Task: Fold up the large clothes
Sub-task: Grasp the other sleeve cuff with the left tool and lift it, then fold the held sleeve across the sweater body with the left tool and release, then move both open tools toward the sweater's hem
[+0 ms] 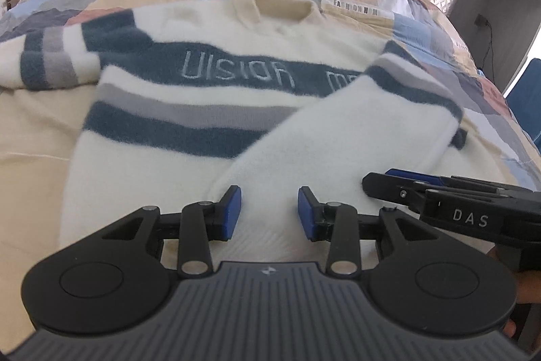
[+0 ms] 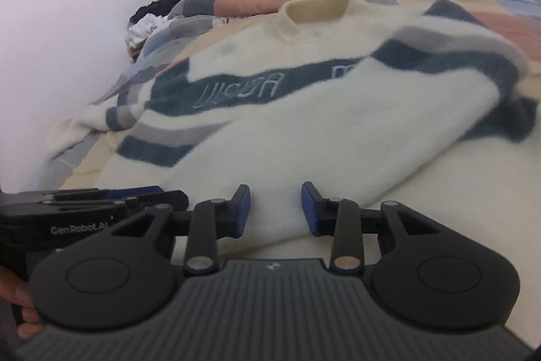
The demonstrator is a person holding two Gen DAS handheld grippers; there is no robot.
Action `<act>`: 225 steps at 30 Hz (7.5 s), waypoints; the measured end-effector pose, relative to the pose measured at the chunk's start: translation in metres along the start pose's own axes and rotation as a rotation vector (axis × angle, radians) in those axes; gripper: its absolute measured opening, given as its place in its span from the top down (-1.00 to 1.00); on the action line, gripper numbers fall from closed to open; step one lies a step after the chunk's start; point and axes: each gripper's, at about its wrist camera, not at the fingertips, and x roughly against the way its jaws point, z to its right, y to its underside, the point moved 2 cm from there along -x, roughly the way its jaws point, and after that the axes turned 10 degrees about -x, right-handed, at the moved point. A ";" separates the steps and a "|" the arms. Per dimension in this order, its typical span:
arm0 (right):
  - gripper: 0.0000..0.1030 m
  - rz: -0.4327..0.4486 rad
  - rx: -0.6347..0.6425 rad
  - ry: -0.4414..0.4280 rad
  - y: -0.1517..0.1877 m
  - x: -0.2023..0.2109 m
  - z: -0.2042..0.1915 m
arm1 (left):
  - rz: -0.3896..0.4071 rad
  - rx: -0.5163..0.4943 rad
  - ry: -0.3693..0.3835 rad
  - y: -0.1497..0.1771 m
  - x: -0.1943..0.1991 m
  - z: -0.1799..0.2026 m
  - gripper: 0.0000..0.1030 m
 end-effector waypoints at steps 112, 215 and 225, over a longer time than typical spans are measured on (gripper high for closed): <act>0.25 0.305 -0.178 0.150 -0.033 0.137 0.065 | 0.261 -0.139 -0.342 -0.165 0.073 0.128 0.69; 0.29 0.063 -0.319 0.204 0.049 0.120 0.046 | -0.005 0.167 -0.242 0.037 0.123 -0.011 -0.36; -0.41 0.163 -0.450 0.223 0.049 0.149 0.061 | 0.026 0.401 -0.269 0.043 0.141 -0.051 -0.36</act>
